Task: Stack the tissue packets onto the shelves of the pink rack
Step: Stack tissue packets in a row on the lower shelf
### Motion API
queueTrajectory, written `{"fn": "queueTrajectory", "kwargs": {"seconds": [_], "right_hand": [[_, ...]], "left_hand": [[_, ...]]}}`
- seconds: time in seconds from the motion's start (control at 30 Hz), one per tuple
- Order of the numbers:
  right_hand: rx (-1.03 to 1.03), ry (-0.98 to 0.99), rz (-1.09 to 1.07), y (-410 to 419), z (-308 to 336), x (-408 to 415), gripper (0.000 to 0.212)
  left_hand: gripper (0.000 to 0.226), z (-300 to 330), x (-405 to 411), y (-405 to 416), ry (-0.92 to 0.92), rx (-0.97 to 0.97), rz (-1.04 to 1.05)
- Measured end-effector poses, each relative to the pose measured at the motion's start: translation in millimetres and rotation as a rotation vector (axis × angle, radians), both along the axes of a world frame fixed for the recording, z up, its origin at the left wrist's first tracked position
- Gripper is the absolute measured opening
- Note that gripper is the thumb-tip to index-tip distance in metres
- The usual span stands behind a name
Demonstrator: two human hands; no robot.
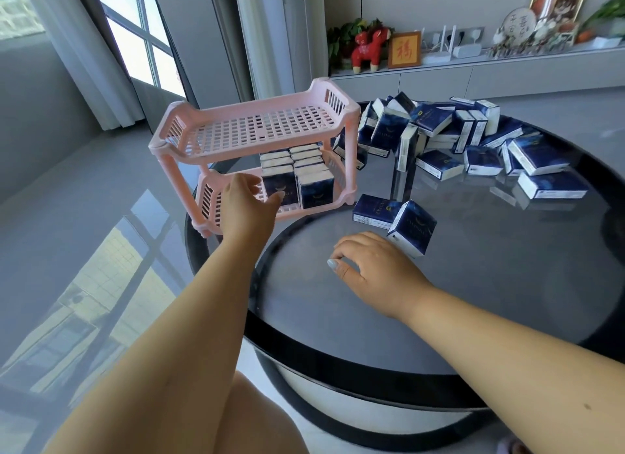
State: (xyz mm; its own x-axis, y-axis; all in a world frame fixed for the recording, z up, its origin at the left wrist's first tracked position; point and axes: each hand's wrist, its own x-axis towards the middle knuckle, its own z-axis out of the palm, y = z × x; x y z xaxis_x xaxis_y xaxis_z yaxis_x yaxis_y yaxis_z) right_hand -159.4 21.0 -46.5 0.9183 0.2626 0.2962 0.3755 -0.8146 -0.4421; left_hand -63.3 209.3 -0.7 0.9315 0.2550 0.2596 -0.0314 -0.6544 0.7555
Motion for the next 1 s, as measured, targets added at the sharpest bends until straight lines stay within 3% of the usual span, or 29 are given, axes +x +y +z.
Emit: {"fn": "queueTrajectory", "kwargs": {"seconds": [0.17, 0.33, 0.43, 0.5, 0.6, 0.73, 0.8, 0.87, 1.0], "right_hand": [[-0.003, -0.006, 0.002, -1, -1, -1, 0.048], [0.112, -0.349, -0.091, -4, 3, -16, 0.024], [0.27, -0.526, -0.291, -12, 10, -19, 0.011], [0.367, -0.548, -0.502, -20, 9, -14, 0.019], [0.464, -0.343, -0.708, -32, 8, -7, 0.047], [0.374, 0.117, -0.61, -46, 10, -2, 0.079], [0.42, 0.246, -0.53, -59, 15, -2, 0.076], [0.592, 0.341, -0.463, -76, 20, -4, 0.061], [0.697, 0.382, -0.406, -99, 18, -12, 0.059]], "left_hand": [[0.025, 2, -28, -19, -0.071, -0.04, -0.092], [0.02, 0, -43, -44, -0.085, 0.126, -0.275], [0.028, -3, -49, -62, -0.079, 0.283, -0.415], [0.037, -4, -51, -75, -0.049, 0.375, -0.485], [0.048, -6, -50, -92, 0.023, 0.476, -0.571], [0.057, -2, -38, -107, 0.117, 0.609, -0.641], [0.065, 4, -33, -112, 0.181, 0.626, -0.692], [0.068, 8, -28, -114, 0.244, 0.628, -0.737], [0.064, 10, -21, -118, 0.304, 0.647, -0.771]]}}
